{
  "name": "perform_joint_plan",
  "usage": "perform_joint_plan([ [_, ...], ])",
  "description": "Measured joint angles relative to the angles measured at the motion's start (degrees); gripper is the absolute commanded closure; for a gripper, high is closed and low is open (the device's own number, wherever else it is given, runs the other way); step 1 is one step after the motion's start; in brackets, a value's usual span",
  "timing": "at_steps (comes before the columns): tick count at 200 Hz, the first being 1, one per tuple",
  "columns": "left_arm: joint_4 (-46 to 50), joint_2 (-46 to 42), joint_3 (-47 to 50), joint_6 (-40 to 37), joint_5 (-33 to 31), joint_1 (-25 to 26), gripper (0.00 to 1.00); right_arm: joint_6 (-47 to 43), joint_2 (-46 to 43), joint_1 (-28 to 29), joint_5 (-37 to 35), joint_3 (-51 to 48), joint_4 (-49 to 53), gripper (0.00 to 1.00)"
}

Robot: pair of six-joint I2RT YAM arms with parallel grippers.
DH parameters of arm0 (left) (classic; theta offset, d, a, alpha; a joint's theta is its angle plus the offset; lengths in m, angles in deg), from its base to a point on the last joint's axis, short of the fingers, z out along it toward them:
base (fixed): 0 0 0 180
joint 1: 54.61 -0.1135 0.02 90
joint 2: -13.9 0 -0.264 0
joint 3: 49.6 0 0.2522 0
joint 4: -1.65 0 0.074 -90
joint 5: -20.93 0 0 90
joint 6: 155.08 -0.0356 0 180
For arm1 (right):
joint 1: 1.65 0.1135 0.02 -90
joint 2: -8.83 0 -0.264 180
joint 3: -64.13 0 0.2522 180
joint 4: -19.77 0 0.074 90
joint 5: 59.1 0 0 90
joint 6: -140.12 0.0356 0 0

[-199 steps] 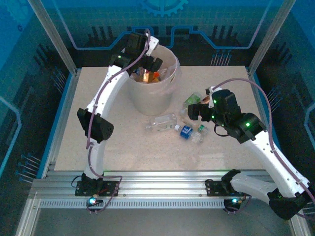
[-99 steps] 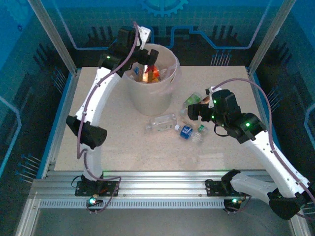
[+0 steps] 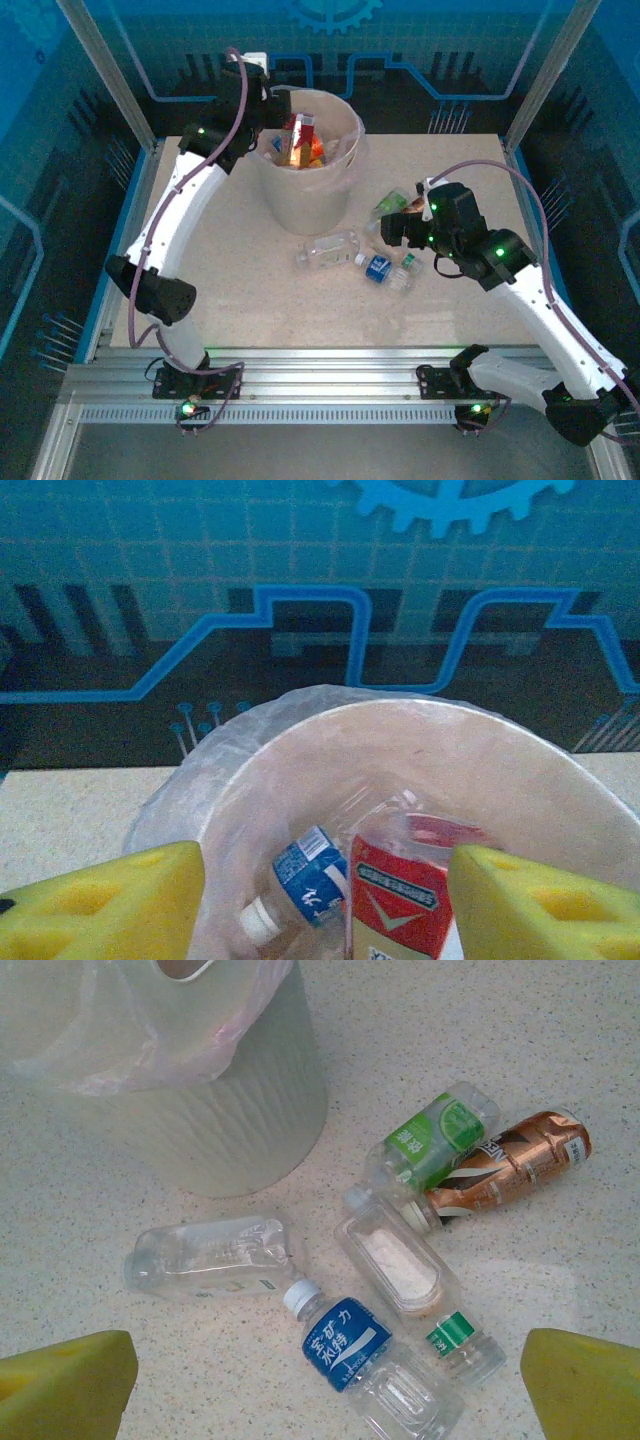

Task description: Put the plastic bottles in the bin

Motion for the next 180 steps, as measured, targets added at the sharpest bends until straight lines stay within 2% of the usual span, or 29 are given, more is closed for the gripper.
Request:
perform_joint_plan([
  [19, 0.5, 1.0, 0.0, 0.5, -1.6, -0.3, 0.47, 0.0, -0.2, -0.2, 0.0, 0.0, 0.0, 0.00],
  [83, 3.4, 7.9, -0.2, 1.6, -1.4, -1.1, 0.50, 0.2, -0.6, -0.6, -0.3, -0.1, 0.5, 0.00],
  [150, 3.3, 9.2, -0.2, 3.7, 9.8, -0.6, 0.49, 0.9, -0.6, -0.7, -0.4, -0.1, 0.7, 0.00],
  [180, 3.1, 9.7, -0.3, 4.1, 12.9, 0.9, 0.47, 0.9, -0.6, -1.0, -0.4, -0.1, 0.7, 0.00],
])
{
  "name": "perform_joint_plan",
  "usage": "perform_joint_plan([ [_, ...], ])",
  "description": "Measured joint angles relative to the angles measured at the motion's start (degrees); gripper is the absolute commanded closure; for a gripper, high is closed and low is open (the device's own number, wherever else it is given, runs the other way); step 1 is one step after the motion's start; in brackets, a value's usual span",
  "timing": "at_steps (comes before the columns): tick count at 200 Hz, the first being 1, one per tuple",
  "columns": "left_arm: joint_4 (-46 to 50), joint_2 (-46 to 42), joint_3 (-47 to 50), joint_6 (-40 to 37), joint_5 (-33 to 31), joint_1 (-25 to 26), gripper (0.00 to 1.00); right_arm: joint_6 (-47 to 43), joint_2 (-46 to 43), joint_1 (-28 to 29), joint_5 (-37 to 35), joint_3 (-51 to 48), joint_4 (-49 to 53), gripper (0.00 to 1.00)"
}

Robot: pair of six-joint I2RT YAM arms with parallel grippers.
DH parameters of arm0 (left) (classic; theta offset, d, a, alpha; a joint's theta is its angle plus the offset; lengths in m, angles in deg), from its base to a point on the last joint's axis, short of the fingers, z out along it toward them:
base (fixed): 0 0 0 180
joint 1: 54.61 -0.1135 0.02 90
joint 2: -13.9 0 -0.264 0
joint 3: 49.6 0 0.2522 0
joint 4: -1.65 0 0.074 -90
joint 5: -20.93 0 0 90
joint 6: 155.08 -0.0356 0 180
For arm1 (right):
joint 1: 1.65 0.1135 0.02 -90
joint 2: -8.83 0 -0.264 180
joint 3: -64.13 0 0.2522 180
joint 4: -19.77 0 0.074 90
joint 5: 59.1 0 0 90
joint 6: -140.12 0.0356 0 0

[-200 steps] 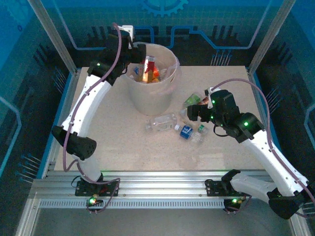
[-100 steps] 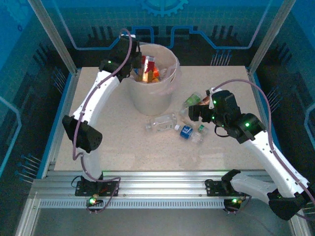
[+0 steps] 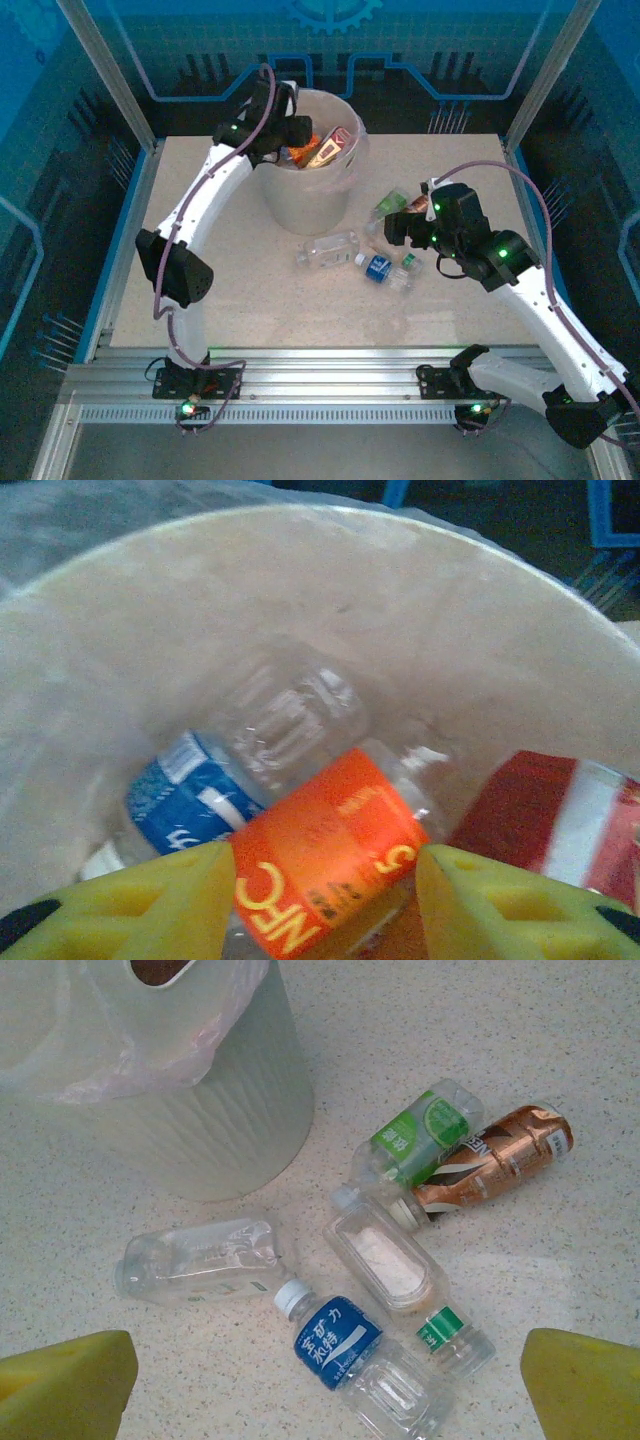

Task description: Put the plastic bottles in the bin

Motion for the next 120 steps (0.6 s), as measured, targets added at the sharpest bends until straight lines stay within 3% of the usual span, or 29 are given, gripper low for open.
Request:
perform_joint_plan([
  [56, -0.2, 0.7, -1.2, -0.3, 1.9, 1.5, 0.40, 0.0, 0.0, 0.0, 0.0, 0.0, 0.0, 0.00],
  [120, -0.1, 0.3, -2.8, -3.2, 1.8, 3.4, 0.40, 0.4, 0.0, 0.0, 0.0, 0.0, 0.0, 0.00],
])
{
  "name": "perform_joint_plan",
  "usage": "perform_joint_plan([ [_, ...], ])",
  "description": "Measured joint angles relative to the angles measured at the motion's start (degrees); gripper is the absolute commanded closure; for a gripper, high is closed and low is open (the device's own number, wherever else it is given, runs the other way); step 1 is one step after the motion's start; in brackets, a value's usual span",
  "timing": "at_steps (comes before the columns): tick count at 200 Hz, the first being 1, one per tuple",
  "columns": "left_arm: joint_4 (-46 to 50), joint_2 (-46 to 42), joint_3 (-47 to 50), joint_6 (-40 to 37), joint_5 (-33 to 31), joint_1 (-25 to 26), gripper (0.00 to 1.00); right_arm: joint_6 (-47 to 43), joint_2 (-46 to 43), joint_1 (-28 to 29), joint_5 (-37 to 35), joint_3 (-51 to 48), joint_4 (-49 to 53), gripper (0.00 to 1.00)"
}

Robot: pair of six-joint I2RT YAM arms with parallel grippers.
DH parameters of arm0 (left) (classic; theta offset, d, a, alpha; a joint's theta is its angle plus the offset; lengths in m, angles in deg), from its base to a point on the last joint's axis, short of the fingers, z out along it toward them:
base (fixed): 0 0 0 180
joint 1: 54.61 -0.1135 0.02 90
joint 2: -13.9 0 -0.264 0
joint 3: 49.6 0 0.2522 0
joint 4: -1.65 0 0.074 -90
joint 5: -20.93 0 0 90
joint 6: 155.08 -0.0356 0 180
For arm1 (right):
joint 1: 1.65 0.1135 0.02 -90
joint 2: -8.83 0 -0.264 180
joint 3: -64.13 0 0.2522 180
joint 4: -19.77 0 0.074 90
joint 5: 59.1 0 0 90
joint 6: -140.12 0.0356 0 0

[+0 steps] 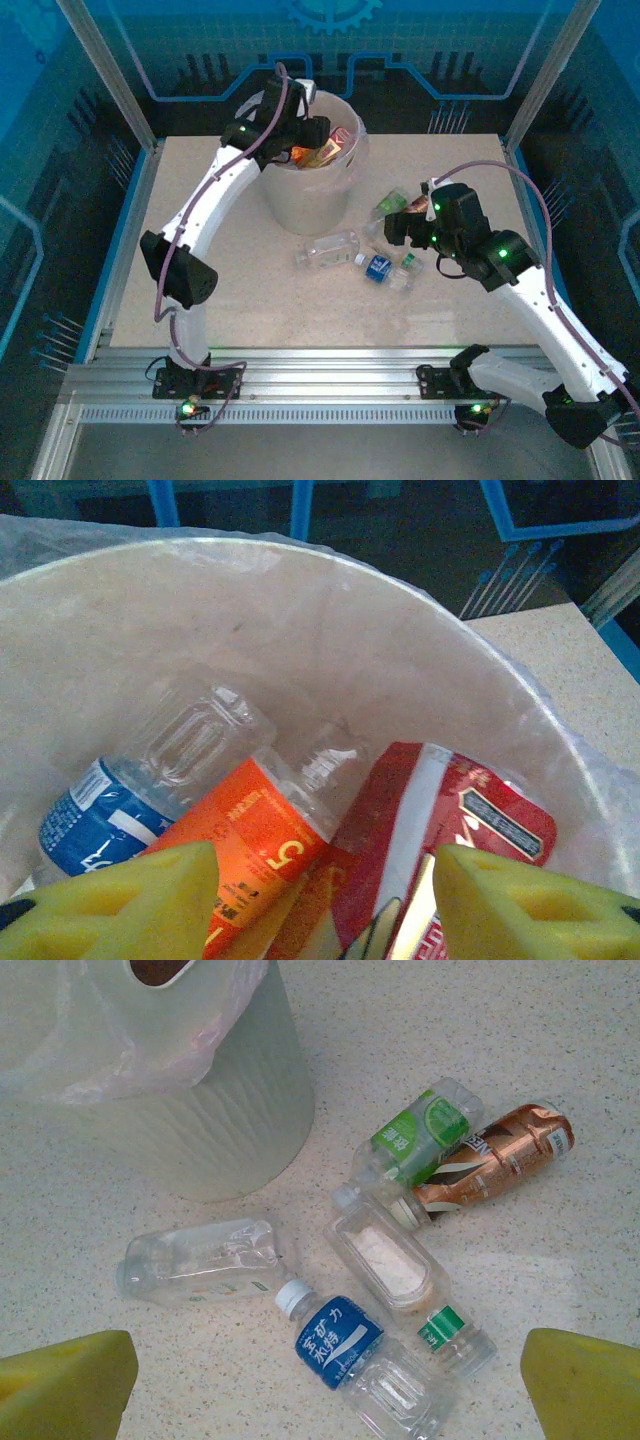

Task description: Put the plastic bottles in the bin

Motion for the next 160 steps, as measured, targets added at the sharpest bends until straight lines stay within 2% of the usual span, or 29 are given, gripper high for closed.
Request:
perform_joint_plan([
  [54, 1.4, 1.0, -0.9, -3.1, -0.5, 2.5, 0.41, 0.7, -0.9, 0.0, -0.1, -0.7, 0.3, 0.00],
  [132, 3.0, 9.2, -7.3, -4.6, -3.5, 2.3, 0.40, 0.9, -2.7, -0.1, -1.3, -1.0, 0.8, 0.00],
  [160, 3.6, 9.9, -8.7, -4.6, -3.6, 2.2, 0.38, 0.9, -2.7, -0.1, -1.3, -1.0, 0.8, 0.00],
])
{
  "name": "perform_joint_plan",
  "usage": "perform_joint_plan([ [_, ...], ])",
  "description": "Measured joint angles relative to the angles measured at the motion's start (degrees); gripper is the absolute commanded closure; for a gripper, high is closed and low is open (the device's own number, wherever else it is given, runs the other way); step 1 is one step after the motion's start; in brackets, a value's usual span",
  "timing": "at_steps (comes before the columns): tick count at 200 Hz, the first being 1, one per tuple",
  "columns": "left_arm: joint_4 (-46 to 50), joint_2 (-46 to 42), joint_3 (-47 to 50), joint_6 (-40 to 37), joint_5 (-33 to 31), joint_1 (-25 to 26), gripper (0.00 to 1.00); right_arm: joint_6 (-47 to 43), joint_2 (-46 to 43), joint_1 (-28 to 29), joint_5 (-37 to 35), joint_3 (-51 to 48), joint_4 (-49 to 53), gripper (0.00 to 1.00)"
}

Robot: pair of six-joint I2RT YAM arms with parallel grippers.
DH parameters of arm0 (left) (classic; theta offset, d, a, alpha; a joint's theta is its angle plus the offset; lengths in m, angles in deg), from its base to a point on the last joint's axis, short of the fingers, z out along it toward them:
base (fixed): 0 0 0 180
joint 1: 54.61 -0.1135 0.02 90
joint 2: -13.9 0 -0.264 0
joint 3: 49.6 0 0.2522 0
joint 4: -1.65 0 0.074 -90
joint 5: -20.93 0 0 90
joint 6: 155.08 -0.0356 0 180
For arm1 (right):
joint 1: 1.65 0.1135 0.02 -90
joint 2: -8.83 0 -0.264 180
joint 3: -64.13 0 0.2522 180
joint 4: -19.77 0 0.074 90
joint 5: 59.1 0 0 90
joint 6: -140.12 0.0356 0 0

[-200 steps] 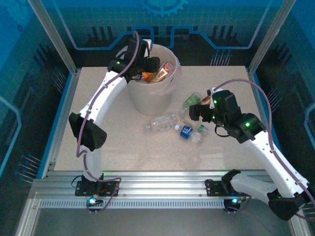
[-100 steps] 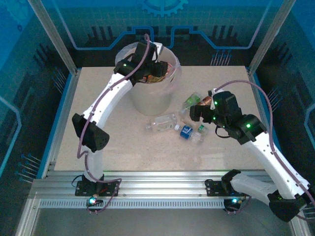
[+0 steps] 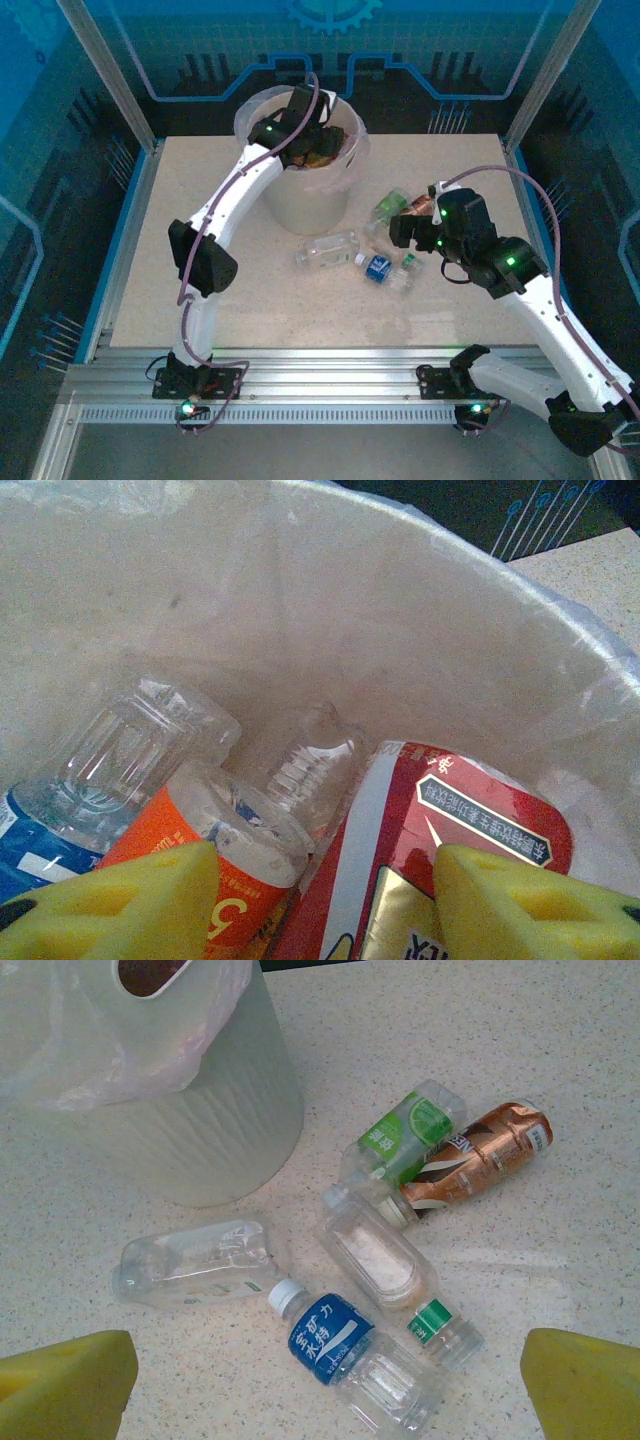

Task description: Put the plastic bottles in the bin

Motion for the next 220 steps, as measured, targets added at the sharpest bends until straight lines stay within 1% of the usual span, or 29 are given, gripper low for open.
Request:
perform_joint_plan([
  [13, 0.9, 0.0, -0.7, 0.0, 0.0, 0.0, 0.34, 0.0, 0.0, 0.0, 0.0, 0.0, 0.0, 0.00],
  [38, 1.3, -0.2, -1.7, 0.2, 0.0, 0.0, 0.25, -0.3, 0.5, -0.3, 0.2, 0.0, 0.0, 0.00],
  [60, 1.9, -1.7, -1.7, 0.8, 0.0, 0.0, 0.13, -1.2, 2.1, -0.3, 1.6, 0.0, 0.4, 0.00],
  [74, 1.9, -4.7, 0.0, 1.1, 0.0, 0.0, 0.02, -1.8, 3.6, -0.3, 2.5, -0.1, 1.0, 0.00],
  [88, 1.0, -9.5, 3.9, 2.0, 0.0, 0.0, 0.01, -2.4, 5.0, -0.3, 3.1, -0.7, 1.5, 0.00],
  [109, -2.2, -19.5, 12.4, 3.3, 0.0, 0.0, 0.01, -3.2, 7.5, -0.3, 3.5, -2.6, 2.4, 0.00],
  [131, -7.5, -31.7, 24.9, 5.4, 0.0, 0.0, 0.01, -4.0, 10.3, -0.3, 4.0, -4.7, 3.3, 0.00],
  [151, -14.9, -43.9, 40.2, 8.7, 0.0, 0.0, 0.01, -4.5, 13.0, -0.4, 4.6, -5.9, 3.5, 0.00],
  [169, -20.3, -53.0, 53.1, 12.0, 0.0, 0.0, 0.01, -4.9, 15.5, -0.4, 5.2, -6.8, 3.4, 0.00],
  [193, -25.2, -62.1, 66.6, 15.8, 0.0, 0.0, 0.01, -5.7, 18.7, -0.4, 6.1, -7.5, 3.5, 0.00],
  [220, -27.2, -68.9, 75.0, 18.7, -0.8, 0.0, 0.01, -6.6, 21.8, -0.4, 6.8, -7.6, 3.3, 0.00],
])
